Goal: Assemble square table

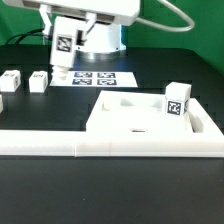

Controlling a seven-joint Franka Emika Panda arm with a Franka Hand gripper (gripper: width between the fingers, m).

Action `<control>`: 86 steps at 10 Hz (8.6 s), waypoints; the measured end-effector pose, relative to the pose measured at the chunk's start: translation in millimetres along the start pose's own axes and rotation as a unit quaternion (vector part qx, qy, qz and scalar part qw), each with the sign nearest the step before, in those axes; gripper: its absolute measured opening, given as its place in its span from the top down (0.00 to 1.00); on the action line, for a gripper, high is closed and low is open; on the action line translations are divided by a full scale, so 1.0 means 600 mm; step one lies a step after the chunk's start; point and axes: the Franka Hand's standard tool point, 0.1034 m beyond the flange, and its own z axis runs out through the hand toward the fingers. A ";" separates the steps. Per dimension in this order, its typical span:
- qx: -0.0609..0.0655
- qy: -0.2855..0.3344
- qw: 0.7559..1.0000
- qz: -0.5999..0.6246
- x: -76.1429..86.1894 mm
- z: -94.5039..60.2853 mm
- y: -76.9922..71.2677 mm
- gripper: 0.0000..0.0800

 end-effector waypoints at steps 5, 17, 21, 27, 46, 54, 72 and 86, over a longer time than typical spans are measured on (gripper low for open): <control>0.058 -0.033 0.998 -0.021 0.016 -0.025 -0.055 0.64; 0.166 -0.153 0.972 -0.063 0.007 -0.030 -0.125 0.64; 0.120 -0.112 0.985 -0.048 0.014 0.022 -0.084 0.64; 0.118 -0.122 0.985 -0.009 0.006 0.031 -0.081 0.64; 0.115 -0.079 0.986 0.092 -0.044 0.070 -0.114 0.64; 0.073 -0.039 0.990 0.116 -0.037 0.075 -0.143 0.64; 0.116 -0.122 0.975 0.148 -0.035 0.063 -0.140 0.64; 0.081 -0.081 0.983 0.143 -0.042 0.097 -0.143 0.64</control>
Offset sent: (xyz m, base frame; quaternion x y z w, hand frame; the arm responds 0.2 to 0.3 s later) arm -0.0005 0.0529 0.0069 0.1322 -0.0335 0.0135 0.9906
